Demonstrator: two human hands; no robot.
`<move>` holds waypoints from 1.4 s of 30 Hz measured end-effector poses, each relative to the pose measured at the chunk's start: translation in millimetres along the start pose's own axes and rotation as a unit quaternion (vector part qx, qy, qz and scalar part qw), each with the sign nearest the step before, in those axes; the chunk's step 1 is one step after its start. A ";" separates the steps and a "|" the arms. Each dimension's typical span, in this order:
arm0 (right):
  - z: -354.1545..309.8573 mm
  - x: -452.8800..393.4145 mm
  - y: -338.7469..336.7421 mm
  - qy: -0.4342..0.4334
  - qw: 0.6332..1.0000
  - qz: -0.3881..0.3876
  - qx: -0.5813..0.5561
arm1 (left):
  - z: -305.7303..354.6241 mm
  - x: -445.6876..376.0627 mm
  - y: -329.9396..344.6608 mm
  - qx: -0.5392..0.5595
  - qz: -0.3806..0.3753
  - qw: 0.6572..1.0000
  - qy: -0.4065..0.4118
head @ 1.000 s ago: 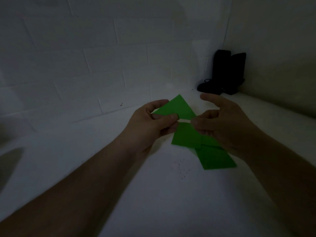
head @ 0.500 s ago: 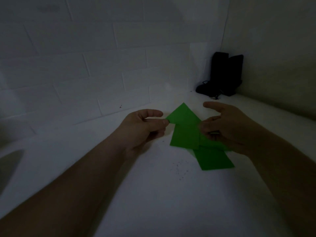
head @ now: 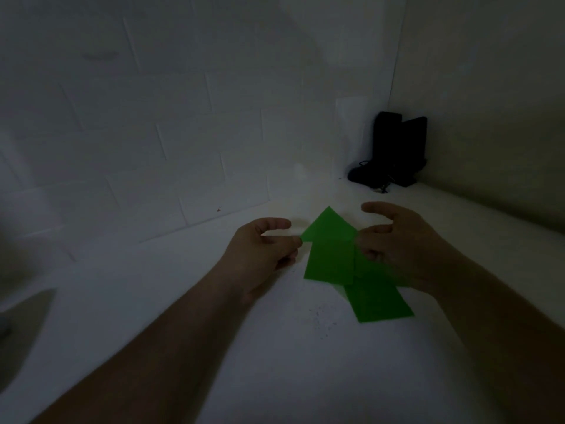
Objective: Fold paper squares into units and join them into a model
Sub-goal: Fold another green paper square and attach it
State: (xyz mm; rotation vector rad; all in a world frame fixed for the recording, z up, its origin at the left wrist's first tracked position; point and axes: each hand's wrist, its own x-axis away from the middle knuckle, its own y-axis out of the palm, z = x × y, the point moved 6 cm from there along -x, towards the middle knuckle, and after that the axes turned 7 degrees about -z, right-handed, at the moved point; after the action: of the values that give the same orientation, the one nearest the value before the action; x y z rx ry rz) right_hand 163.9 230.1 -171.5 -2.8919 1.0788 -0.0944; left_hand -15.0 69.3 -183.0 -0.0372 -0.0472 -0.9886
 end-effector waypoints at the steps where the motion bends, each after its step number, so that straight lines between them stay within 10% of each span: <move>1: 0.2 -0.1 -1.2 -0.001 1.000 0.009 0.020 | 0.7 -0.4 -0.3 -0.047 0.001 0.999 0.012; 29: 2.6 -8.5 -27.2 0.001 0.994 0.089 0.056 | 0.9 -9.7 0.3 -0.115 0.029 0.990 0.081; 37: 24.5 -22.6 -82.6 -0.004 0.947 0.229 0.227 | -6.6 -5.0 47.4 -0.476 -0.156 0.835 0.226; 42: 26.7 -26.8 -85.1 -0.017 0.931 0.272 0.242 | -10.7 -5.5 51.4 -0.554 -0.143 0.780 0.253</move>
State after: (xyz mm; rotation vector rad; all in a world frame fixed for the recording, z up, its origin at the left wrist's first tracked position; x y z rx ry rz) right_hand 201.2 312.7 -193.0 -2.0822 1.5453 -0.2433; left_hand 25.1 101.5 -194.5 -0.8710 1.0723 -1.1815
